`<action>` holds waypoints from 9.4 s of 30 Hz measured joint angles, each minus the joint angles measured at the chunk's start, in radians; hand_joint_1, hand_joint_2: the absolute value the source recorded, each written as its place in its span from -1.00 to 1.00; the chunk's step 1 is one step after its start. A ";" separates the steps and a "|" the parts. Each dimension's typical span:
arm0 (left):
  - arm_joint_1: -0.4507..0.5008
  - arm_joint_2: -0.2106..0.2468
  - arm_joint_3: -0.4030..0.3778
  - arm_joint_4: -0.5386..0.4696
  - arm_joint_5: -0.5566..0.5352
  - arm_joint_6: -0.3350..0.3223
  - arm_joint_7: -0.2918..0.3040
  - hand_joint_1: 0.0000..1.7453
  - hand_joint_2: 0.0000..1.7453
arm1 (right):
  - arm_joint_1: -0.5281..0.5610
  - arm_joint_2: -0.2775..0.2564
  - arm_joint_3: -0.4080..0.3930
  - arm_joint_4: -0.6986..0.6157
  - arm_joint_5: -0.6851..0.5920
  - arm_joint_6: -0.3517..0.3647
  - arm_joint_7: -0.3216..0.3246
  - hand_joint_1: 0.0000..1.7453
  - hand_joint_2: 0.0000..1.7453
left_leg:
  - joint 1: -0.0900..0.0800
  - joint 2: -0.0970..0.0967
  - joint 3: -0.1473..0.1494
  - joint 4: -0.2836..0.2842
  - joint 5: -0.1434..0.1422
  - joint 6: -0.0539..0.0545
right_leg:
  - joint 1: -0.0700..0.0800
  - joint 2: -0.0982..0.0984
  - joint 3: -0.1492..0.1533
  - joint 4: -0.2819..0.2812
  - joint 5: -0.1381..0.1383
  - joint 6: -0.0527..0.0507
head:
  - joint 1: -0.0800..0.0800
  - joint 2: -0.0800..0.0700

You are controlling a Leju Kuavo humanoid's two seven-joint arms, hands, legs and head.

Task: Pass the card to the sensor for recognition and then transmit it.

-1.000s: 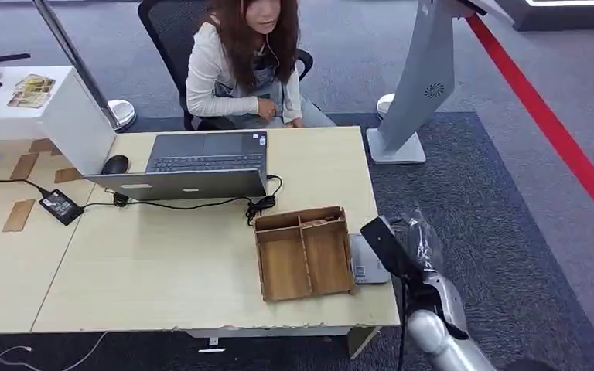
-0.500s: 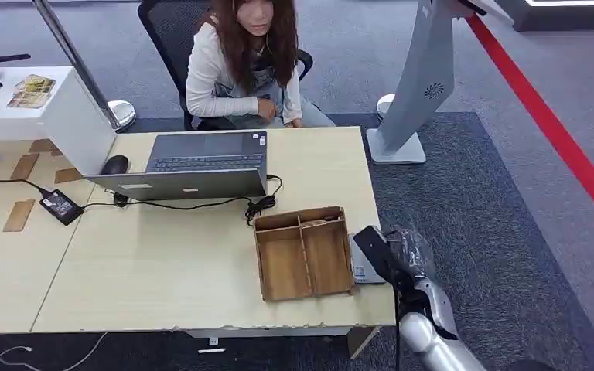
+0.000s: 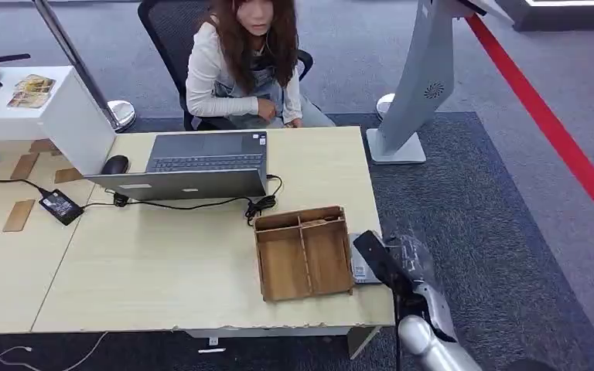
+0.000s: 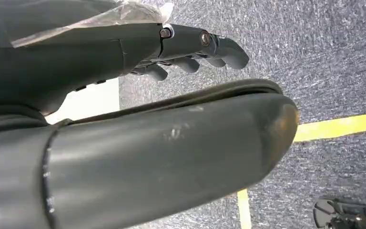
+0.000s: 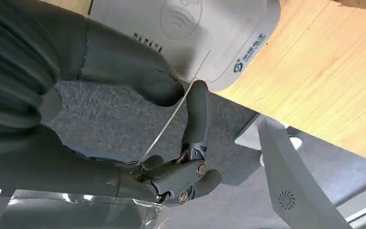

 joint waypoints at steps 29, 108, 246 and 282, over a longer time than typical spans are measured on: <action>0.001 0.000 0.000 0.000 -0.010 -0.003 0.000 -1.00 -1.00 | -0.004 -0.009 -0.002 0.027 -0.028 -0.034 0.011 1.00 1.00 | 0.000 0.000 0.000 0.000 0.000 0.000 | -0.001 0.000 0.000 0.000 0.000 0.000 | 0.000 0.000; 0.002 0.015 -0.028 0.000 -0.051 -0.025 0.008 -1.00 -1.00 | -0.801 0.398 0.157 0.441 -0.302 0.062 -0.199 -1.00 -1.00 | 0.000 -0.001 -0.002 0.000 0.003 -0.002 | 0.000 -0.001 -0.004 0.001 0.002 -0.001 | 0.000 0.000; 0.001 -0.003 -0.007 0.000 -0.056 0.009 -0.042 -1.00 -1.00 | -0.228 0.045 0.350 -0.116 0.367 0.207 0.138 -1.00 1.00 | 0.000 0.000 -0.001 0.000 0.001 -0.001 | 0.000 0.001 -0.002 0.000 0.002 0.000 | 0.000 0.000; 0.001 -0.003 -0.007 0.000 -0.066 0.006 -0.039 -1.00 -1.00 | -0.251 0.105 0.351 -0.066 0.354 0.192 0.124 -1.00 -1.00 | 0.000 0.000 -0.001 0.000 0.001 -0.001 | 0.000 0.001 -0.002 0.000 0.002 0.000 | 0.000 0.000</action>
